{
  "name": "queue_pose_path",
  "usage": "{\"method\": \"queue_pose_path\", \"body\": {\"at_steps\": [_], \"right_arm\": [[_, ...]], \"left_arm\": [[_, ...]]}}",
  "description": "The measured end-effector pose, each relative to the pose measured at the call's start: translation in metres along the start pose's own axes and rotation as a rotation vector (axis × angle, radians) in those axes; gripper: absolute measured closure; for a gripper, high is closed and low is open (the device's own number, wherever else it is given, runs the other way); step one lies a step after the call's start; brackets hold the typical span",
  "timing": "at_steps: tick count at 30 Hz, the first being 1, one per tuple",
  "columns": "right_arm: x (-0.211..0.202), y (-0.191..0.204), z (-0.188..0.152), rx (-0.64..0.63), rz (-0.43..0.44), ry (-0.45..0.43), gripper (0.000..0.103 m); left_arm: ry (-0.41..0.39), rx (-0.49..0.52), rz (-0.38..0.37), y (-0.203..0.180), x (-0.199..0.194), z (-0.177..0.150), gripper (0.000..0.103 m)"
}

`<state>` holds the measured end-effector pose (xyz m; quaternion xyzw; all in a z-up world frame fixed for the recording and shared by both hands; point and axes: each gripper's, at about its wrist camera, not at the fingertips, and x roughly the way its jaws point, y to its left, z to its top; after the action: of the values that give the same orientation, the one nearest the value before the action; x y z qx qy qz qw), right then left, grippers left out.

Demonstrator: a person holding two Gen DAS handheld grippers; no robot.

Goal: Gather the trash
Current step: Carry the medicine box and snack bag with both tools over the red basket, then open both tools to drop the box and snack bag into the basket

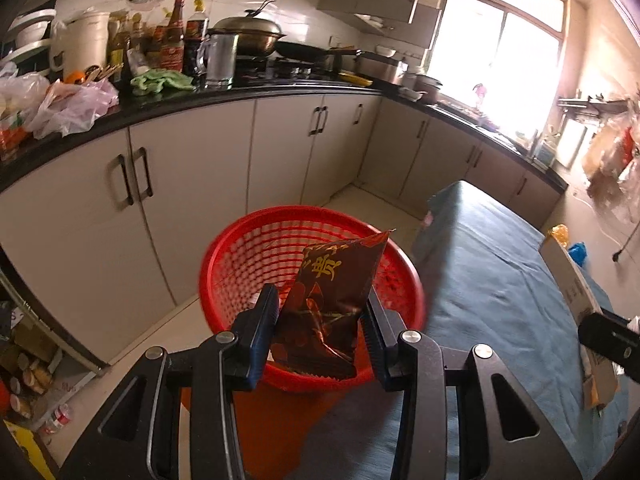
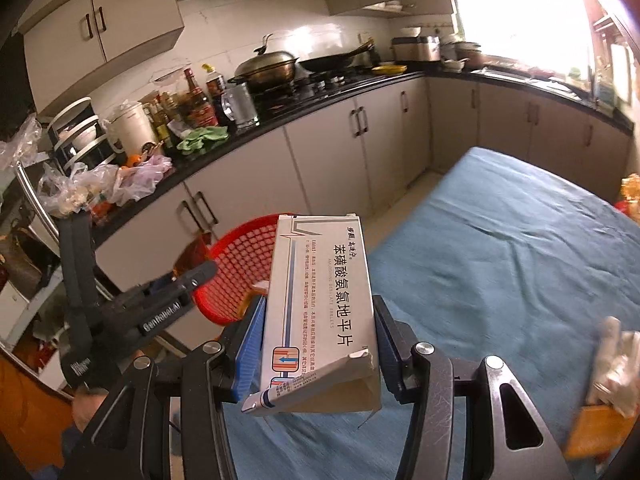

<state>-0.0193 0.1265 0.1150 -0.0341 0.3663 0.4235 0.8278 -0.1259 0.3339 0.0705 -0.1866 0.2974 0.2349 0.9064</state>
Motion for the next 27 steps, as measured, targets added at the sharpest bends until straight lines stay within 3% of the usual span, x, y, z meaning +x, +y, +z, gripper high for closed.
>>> {"method": "queue_pose_path", "body": {"at_steps": [15, 27], "right_arm": [[0.106, 0.027, 0.039, 0.079, 0.132, 0.126, 0.048], [0.138, 0.023, 0.049, 0.134, 0.145, 0.158, 0.047]], "left_arm": [[0.061, -0.003, 0.034, 0.021, 0.035, 0.01, 0.063], [0.067, -0.005, 0.041, 0.024, 0.05, 0.019, 0.063]]}}
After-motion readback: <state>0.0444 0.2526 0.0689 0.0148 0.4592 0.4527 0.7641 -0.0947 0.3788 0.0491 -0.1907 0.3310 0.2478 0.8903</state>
